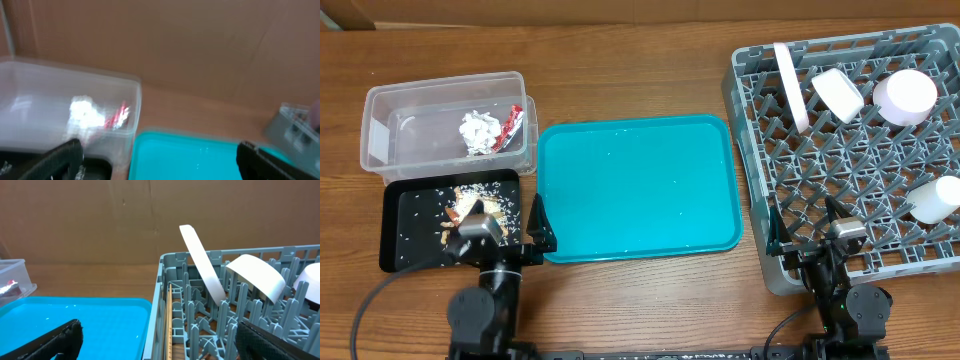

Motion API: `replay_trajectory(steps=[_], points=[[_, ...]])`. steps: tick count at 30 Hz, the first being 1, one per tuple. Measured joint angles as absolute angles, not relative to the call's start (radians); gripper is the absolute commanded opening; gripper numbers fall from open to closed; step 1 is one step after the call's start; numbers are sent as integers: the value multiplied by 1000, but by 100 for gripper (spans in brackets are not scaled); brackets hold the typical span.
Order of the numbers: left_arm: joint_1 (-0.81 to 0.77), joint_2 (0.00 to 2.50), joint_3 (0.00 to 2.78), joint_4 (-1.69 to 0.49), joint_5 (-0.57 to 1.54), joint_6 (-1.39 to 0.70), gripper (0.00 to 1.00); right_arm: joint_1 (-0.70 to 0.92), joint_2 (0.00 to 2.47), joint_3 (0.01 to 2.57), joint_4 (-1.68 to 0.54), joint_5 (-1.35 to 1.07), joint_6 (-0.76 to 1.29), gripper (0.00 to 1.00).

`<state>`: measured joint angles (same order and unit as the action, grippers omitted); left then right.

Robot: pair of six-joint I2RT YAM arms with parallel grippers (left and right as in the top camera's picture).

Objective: Sort waste into correct bins and load items into the dishwasher

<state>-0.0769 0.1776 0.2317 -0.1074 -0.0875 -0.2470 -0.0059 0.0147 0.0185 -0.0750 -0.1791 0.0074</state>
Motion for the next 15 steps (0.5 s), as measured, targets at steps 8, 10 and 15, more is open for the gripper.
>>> replay_trajectory(steps=[8, 10, 15], points=[[-45, 19, 13, 160, -20, -107, 100, -6, 15, 19, -73, -179, 8, 100], [-41, 17, 12, 120, -6, -81, 100, -6, 15, 19, -74, -179, 8, 100], [-41, 14, 8, -76, 11, -71, 100, -6, 15, 19, -74, -179, 7, 100]])
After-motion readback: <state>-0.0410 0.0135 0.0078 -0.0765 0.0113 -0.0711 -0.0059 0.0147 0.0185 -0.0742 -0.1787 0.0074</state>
